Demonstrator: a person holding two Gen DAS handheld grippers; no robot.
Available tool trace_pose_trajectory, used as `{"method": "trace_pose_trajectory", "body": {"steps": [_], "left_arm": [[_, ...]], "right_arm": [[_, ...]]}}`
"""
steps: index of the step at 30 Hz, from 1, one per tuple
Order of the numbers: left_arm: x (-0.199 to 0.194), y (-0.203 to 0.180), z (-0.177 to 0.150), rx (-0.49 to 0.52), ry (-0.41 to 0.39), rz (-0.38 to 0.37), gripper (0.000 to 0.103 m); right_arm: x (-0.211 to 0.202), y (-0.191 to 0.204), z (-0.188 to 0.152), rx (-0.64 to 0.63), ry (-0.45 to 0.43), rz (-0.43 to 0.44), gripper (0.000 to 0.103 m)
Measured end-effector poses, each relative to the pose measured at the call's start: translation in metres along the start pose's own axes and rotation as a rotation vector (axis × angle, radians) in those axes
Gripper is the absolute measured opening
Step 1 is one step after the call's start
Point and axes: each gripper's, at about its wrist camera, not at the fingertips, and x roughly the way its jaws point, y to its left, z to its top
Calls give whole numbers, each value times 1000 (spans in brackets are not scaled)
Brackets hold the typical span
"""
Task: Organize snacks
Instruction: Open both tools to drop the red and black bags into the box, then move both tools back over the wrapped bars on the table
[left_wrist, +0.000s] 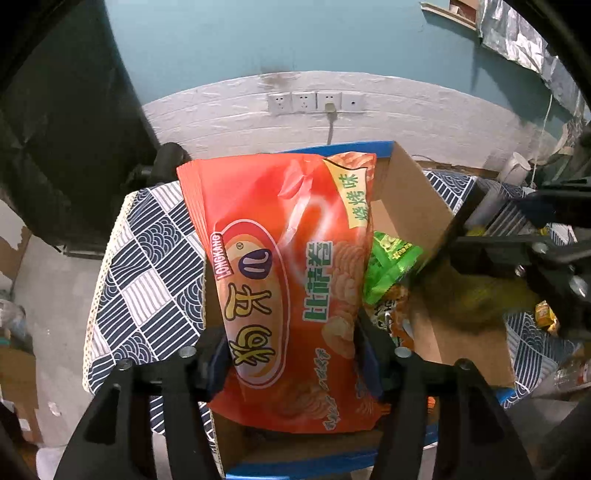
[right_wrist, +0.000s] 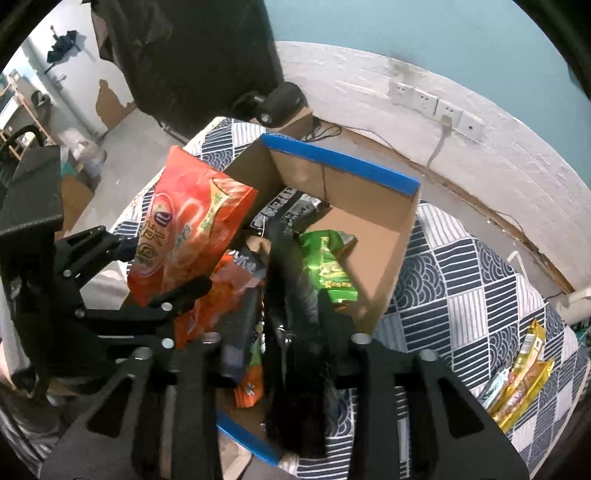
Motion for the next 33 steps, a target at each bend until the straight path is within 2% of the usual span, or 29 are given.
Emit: {"method": "trace_pose_trajectory", "body": {"steps": [1,2,8,17,33], "left_arm": [[1,1,0,0,4,8,69],[1,1,0,-1,7,20,74],[-5,1,1,10,-6,57,81],[-17,-9,7,20,-40,30,81],[-29,-65,23,113,-75,-16,81]], "right_arm": [[-2,0,-1,3,-5,-2,54],[-3,0,-1,5,-10,-5,57],[-10,-8,1,30,-23,-13,60],[-22,-24,-5,65,-32,-32,61],[-54,-61,-41,123,-51,-86,61]]}}
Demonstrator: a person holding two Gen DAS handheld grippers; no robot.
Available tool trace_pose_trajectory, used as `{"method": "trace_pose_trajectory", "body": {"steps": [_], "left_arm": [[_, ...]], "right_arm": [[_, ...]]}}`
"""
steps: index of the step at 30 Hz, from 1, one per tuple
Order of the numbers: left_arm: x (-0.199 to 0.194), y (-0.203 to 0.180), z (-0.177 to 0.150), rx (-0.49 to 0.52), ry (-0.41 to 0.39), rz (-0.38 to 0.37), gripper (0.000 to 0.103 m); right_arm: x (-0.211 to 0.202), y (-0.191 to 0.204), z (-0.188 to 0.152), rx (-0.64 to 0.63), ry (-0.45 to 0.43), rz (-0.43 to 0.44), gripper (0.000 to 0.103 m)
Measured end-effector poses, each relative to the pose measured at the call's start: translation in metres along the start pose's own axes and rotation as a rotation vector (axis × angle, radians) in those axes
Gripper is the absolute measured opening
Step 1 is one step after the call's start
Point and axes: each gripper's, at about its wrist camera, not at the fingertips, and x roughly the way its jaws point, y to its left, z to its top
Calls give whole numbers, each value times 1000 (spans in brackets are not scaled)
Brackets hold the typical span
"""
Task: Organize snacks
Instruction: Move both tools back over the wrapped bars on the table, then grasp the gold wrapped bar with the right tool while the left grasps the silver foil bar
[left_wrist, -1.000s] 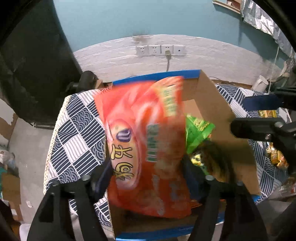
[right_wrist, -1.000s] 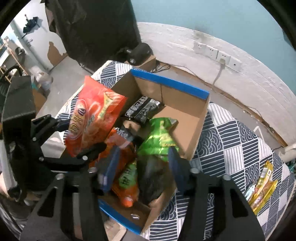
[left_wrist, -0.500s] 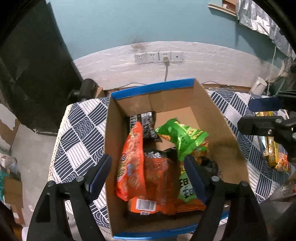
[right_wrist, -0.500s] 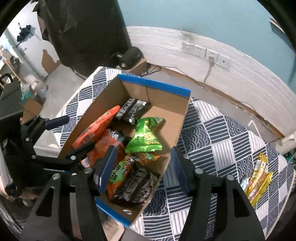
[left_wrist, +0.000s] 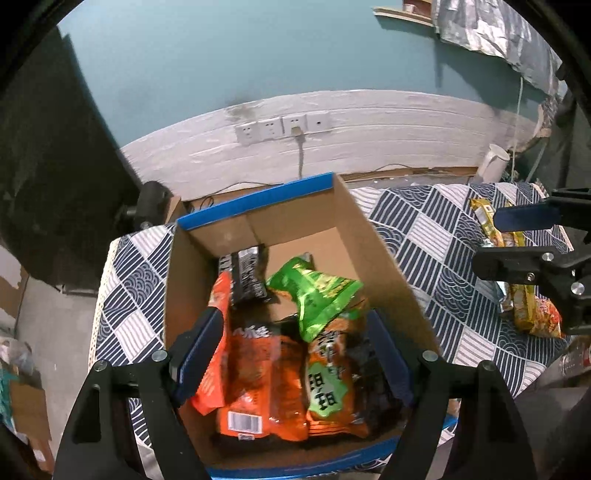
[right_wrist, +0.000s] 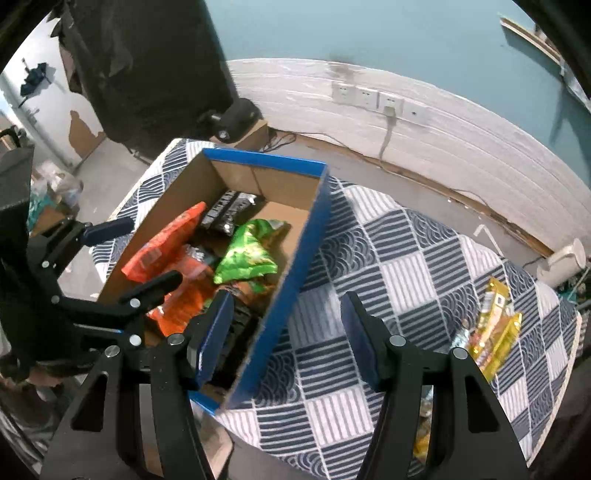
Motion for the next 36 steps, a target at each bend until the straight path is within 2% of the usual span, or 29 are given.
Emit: {"method": "trace_pose_trajectory", "body": {"steps": [13,26,32,36], "left_arm": [[2,-54,13,99,-4,-48,81],[10,-122,23,201,7,-108,81],[24,-144,28,210,32,-137,81],[36,-158,29,225,49,-143,81]], "right_arm": [[-27,-49,-45,41,0,-65,62],[-46,-126,-85,198,-8,-116,65],[-38,-160,-100,271,18,-149,65],[-21,-184,-110,360,53,-117,65]]}}
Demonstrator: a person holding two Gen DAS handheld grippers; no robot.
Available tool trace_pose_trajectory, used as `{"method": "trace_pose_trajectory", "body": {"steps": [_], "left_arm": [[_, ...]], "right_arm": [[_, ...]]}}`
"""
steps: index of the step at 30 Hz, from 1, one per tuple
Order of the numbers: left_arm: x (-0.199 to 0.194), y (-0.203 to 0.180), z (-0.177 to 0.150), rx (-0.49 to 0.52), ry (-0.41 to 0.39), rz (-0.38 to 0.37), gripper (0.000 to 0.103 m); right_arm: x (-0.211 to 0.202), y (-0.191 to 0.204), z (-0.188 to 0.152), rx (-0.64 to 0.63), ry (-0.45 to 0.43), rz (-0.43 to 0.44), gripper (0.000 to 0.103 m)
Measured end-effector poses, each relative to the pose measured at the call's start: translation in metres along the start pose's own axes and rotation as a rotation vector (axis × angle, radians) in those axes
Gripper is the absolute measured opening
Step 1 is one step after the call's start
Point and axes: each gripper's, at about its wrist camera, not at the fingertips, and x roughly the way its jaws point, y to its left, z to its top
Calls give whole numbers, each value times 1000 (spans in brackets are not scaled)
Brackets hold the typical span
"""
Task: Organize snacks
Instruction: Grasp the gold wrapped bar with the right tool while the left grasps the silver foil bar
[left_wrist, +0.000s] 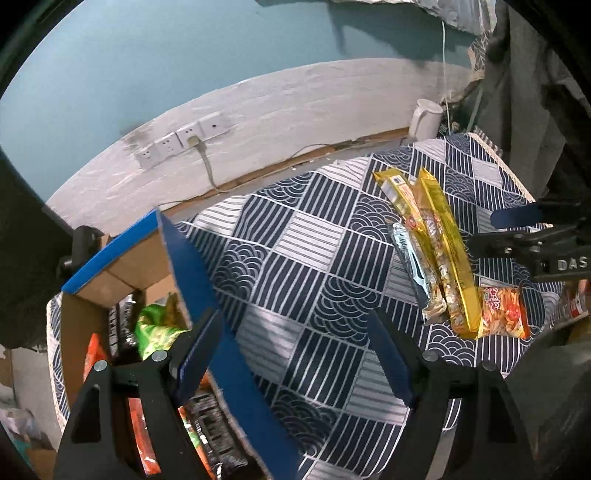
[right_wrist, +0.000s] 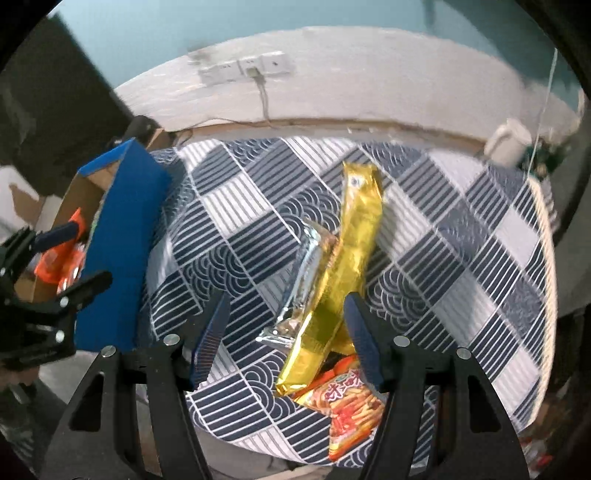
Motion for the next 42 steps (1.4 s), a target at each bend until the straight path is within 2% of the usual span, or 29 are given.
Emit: {"method": "trace_pose_trajectory", "body": {"steps": [5,15,18,20,22,29,42], "left_arm": [[21,-11,4,9,24,-14,81],[57,-22,9,37,48,-36,81],[67,-23,10,30,69,-47,81],[71,-24,10,27,81,-54,81],[75,-25,10,28,90,-60,81],[76,-33,15,33,91,-72,81],[78,-54,30,16,104,-105,81]], "right_arm": [[27,-17,0,48,37,-21,65],[64,-23,-3,46,87,-68,65],[70,-24,-4,45,91,-68,55],[73,-25,-5,44,97,-80,44],[77,-28,-4,55,98,-76,39],[67,-34,-3,58,62,-50,26],[26,-46,5,52,-33,-31,26]]}}
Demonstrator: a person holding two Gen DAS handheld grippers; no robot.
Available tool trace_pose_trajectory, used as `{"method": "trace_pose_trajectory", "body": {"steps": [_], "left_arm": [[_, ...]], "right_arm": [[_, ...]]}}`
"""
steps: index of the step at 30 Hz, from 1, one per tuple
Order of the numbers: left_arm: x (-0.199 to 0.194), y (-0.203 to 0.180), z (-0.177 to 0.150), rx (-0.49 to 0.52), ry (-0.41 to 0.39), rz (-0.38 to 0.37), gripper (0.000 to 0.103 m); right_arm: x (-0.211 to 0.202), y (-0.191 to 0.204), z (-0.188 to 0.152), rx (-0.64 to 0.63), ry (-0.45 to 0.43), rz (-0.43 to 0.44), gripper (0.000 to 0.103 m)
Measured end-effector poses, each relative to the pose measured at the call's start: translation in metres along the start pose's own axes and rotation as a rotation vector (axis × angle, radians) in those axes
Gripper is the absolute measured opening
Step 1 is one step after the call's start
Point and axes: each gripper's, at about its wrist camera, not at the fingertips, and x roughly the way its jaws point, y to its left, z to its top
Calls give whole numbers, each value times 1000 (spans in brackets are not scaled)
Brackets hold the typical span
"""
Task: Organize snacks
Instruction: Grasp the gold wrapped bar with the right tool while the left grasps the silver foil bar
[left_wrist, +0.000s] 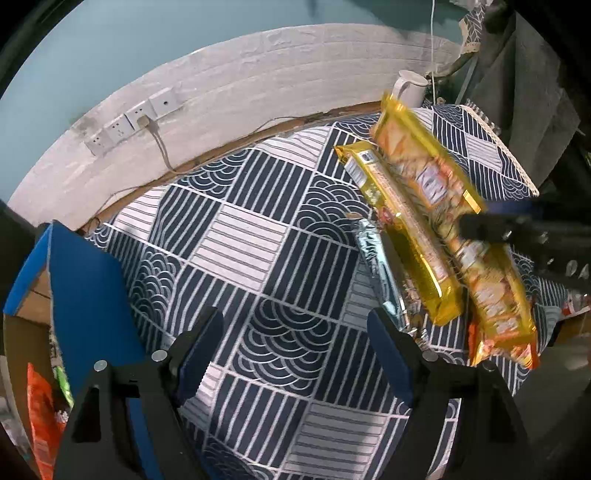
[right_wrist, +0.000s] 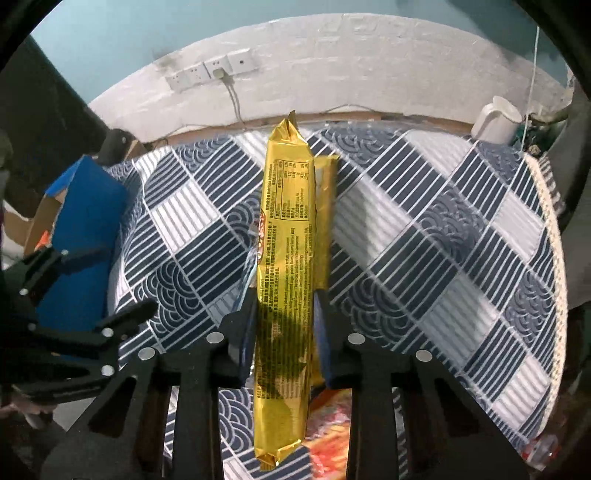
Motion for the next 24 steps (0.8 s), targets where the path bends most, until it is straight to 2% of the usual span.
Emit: {"method": "trace_pose_trajectory", "body": {"steps": [4,11,17,24], "left_arm": [[7,-9,6,-8,15,-23,81],[23,-25,16,-17,41,-50,81],[39,-37,22,-35,71,-73,81],[61,-49,26,-38,115,-86,81]], "right_arm": [[-13,-15,7,-20,-25,-42,26],[-16,-59,13,-45,-13,-121,26],[8,-95,5,-32,46,-188,26],[37,-116,-8,3,106,-192,26]]}}
